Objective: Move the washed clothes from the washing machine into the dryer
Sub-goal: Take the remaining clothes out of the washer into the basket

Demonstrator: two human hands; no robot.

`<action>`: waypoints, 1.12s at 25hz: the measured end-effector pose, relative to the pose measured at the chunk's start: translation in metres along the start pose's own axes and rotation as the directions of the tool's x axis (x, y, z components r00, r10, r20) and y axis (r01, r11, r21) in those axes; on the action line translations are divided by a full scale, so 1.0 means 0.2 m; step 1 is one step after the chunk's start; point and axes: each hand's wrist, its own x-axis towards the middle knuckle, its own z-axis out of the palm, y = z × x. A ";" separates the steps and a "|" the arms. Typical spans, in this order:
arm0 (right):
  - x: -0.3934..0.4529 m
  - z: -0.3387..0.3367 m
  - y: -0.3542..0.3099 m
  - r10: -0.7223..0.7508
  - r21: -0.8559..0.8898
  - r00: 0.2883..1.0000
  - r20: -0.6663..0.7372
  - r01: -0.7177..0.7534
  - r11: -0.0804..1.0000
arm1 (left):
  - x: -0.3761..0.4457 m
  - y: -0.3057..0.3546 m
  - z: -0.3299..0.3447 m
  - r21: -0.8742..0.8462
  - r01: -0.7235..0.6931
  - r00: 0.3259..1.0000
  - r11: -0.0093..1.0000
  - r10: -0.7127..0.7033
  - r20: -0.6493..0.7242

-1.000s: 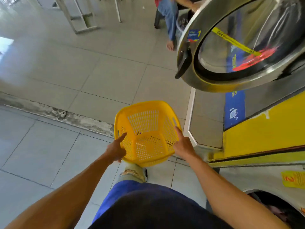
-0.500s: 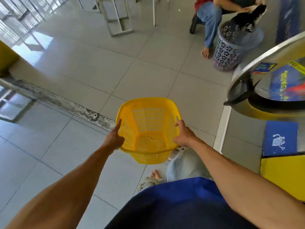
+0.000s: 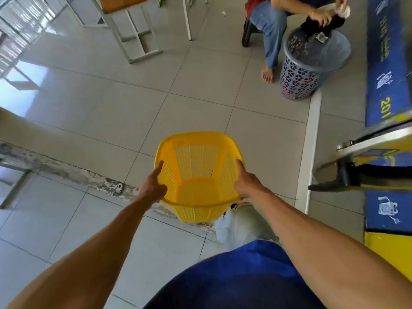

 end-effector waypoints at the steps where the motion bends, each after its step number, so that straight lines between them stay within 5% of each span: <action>1: 0.04 -0.07 -0.03 0.009 0.017 1.000 -0.001 -0.009 1.000 | 0.07 0.08 -0.03 0.004 0.007 1.000 1.000 -0.007 0.016; 12: 0.36 -0.99 -0.21 0.144 0.288 0.986 -0.084 -0.114 0.951 | 0.77 1.04 -0.28 0.024 -0.071 0.988 0.997 0.067 0.137; 16: 0.52 -1.20 -0.18 0.233 0.385 0.967 -0.101 -0.178 0.906 | 1.13 1.37 -0.22 0.057 -0.128 0.955 0.990 0.108 0.277; 24: 0.58 -1.49 -0.13 0.513 0.616 0.851 -0.116 -0.343 0.709 | 1.70 2.07 -0.02 0.195 -0.371 0.756 0.908 0.173 0.632; 28: 0.50 -1.48 0.00 0.676 0.833 0.735 -0.058 -0.337 0.439 | 1.84 2.40 0.31 0.253 -0.587 0.590 0.769 0.191 0.785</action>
